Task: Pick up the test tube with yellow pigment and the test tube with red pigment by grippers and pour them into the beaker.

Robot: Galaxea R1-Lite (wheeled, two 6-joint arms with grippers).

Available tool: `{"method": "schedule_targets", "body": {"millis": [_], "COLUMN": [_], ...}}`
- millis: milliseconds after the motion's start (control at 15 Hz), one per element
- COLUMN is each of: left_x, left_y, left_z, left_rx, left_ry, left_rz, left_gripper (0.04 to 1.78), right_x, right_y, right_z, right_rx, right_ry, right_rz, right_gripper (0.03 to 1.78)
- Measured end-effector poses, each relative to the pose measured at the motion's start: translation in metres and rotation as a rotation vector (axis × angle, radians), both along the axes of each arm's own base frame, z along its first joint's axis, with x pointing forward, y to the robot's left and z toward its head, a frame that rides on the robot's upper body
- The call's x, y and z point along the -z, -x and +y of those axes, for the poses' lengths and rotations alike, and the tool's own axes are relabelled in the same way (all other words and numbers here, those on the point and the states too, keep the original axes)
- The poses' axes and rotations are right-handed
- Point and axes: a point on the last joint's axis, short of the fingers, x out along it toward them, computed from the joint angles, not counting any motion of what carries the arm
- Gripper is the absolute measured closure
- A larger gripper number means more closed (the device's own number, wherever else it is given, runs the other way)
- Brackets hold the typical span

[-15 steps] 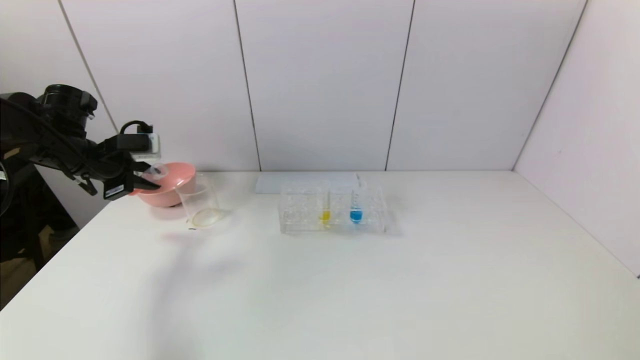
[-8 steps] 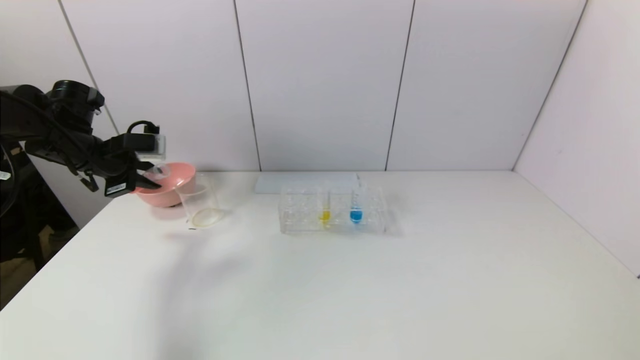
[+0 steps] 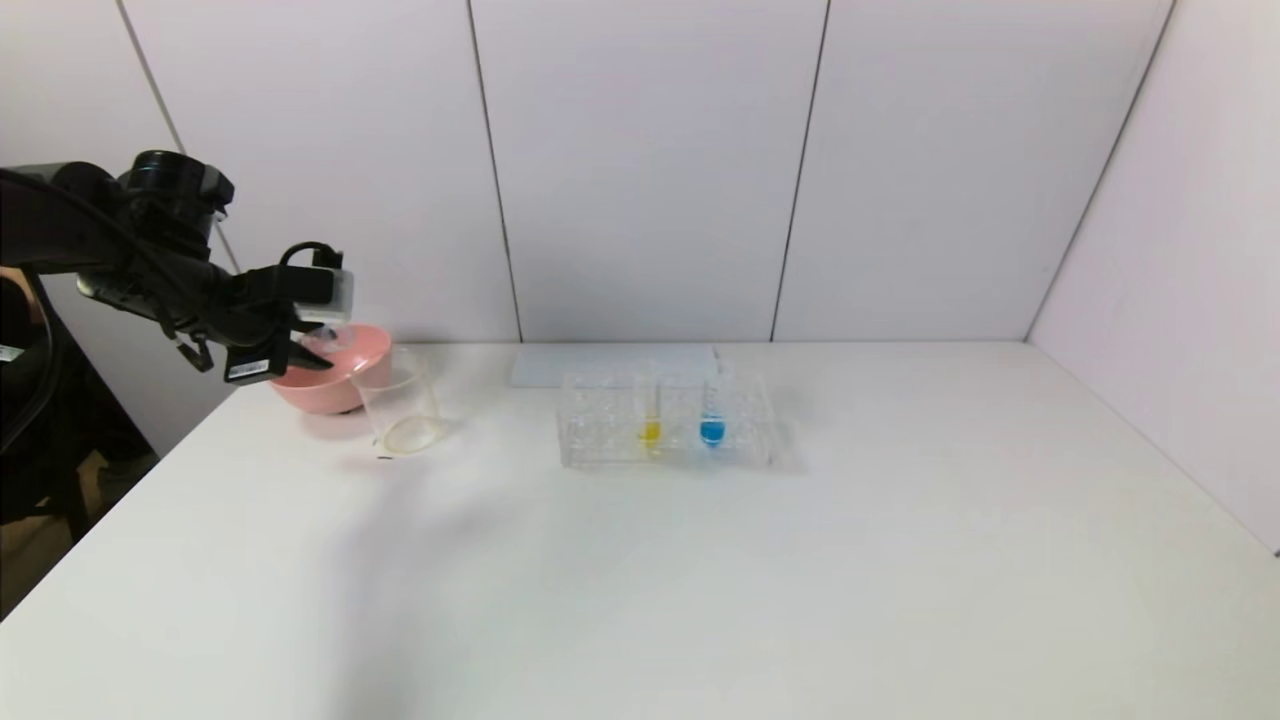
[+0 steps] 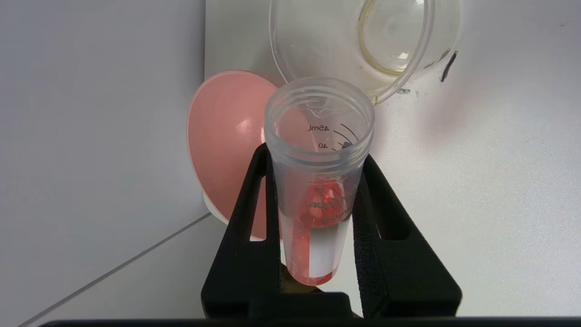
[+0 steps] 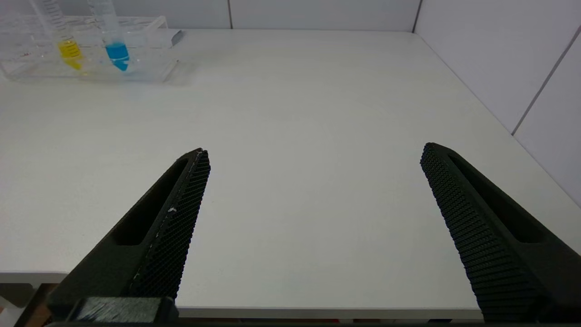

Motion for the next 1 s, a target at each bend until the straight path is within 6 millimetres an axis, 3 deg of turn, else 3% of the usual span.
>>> {"method": "schedule_targets", "body": {"millis": [1000], "left_x": [0.003], "left_y": [-0.008], "left_z": [-0.014], "left_rx": [0.013], "left_ry": [-0.252], "left_rz": [-0.008], "left_gripper": [1.36], "right_x": [0.0], "right_y": [0.0], "right_z": [0.0], "right_rx": [0.0], "right_ry": [0.0], "right_rz": [0.0], "right_gripper": [0.11]}}
